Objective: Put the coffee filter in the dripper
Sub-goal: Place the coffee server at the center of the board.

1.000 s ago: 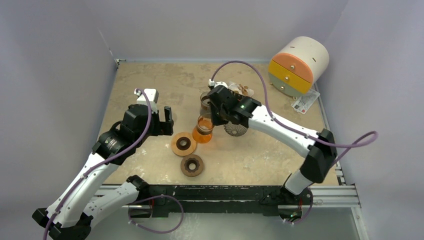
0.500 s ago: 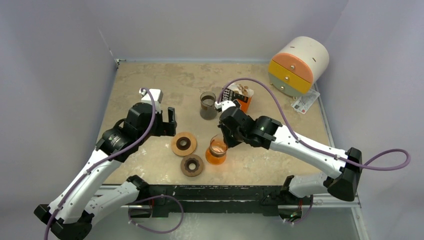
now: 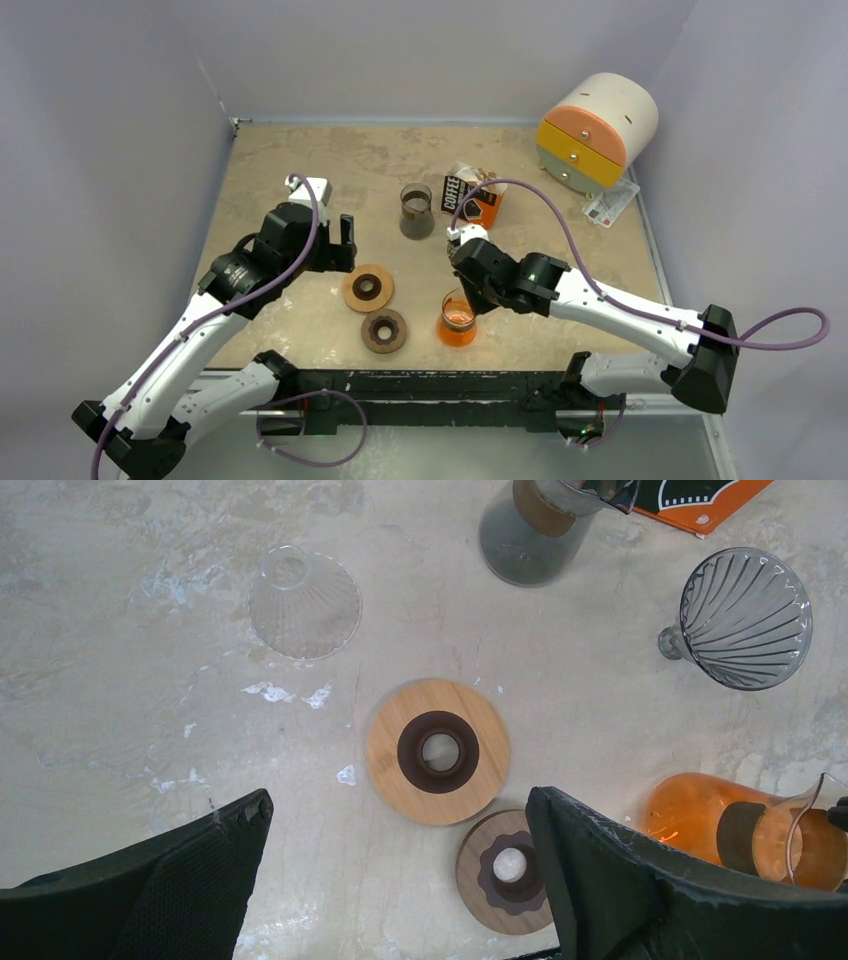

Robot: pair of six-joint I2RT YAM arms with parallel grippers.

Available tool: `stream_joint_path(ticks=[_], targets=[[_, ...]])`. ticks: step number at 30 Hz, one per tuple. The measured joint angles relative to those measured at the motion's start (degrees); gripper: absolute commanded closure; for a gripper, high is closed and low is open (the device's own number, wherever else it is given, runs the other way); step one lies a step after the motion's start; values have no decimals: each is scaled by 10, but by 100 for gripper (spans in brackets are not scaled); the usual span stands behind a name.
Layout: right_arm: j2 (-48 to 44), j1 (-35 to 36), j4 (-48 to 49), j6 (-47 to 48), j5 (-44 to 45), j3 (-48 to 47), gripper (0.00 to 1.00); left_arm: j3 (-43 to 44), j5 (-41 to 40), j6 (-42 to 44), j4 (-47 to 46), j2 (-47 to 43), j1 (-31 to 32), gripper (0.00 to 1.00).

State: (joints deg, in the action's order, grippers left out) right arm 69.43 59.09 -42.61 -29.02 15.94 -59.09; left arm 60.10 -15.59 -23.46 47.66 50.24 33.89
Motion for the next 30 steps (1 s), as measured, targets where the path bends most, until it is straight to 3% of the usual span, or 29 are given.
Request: stream_joint_path(ticks=[30], targets=[[40,55,71,-37,31,19,100,0,2,0,0,1,0,3]])
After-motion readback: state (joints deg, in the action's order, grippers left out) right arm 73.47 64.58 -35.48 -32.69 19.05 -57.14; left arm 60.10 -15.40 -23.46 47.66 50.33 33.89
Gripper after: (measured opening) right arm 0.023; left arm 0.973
